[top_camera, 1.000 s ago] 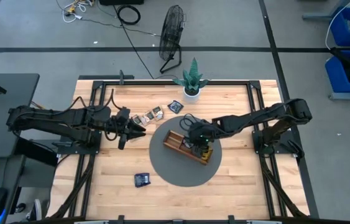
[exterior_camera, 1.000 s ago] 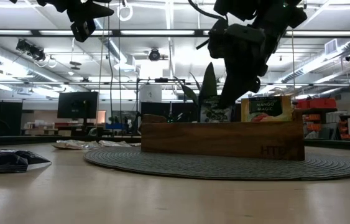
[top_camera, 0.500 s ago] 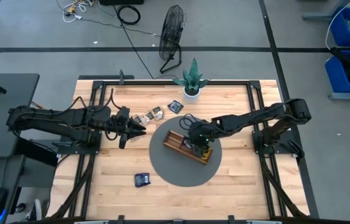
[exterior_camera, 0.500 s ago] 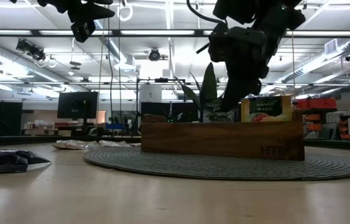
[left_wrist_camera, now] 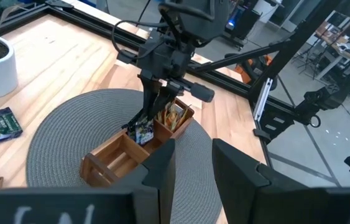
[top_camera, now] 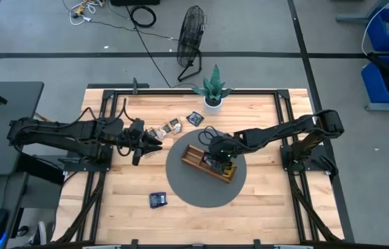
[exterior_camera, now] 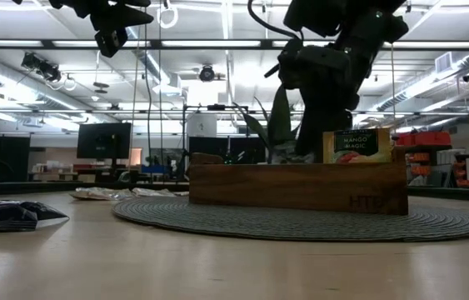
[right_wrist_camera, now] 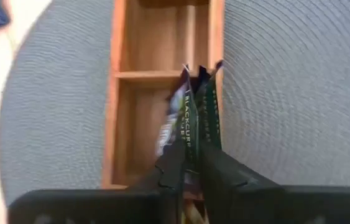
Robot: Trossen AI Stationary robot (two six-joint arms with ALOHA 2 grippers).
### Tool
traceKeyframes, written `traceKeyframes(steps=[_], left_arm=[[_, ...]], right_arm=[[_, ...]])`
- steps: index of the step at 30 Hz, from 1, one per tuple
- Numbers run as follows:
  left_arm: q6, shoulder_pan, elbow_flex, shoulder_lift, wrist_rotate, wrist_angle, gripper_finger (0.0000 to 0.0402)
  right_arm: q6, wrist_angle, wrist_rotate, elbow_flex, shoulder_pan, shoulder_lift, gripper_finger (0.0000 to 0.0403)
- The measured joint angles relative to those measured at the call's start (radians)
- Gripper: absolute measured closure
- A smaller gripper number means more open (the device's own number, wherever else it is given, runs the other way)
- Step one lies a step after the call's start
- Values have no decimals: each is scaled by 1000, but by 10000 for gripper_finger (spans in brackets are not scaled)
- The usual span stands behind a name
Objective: Pick & Place Tea
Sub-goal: Put the violet tea bag into the middle section of the wooden organizer
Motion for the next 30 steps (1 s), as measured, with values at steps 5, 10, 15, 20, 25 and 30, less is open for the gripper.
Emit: traceKeyframes(steps=[5,10,15,20,25,30], left_arm=[[-1,0,0,0,0,-3,294],[-8,0,0,0,0,-4,294],[-21,0,0,0,0,-6,294],[-19,0,0,0,0,-6,294],[-18,0,0,0,0,-8,294],[-25,0,0,0,1,-22,294]], right_arm=[[26,-13,34,0,0,0,312],[54,-11,41,0,0,-5,267],[71,0,28,0,4,-13,231],[92,30,19,0,11,-34,214],[90,38,-17,1,14,-36,217],[103,40,-71,1,20,-36,228]])
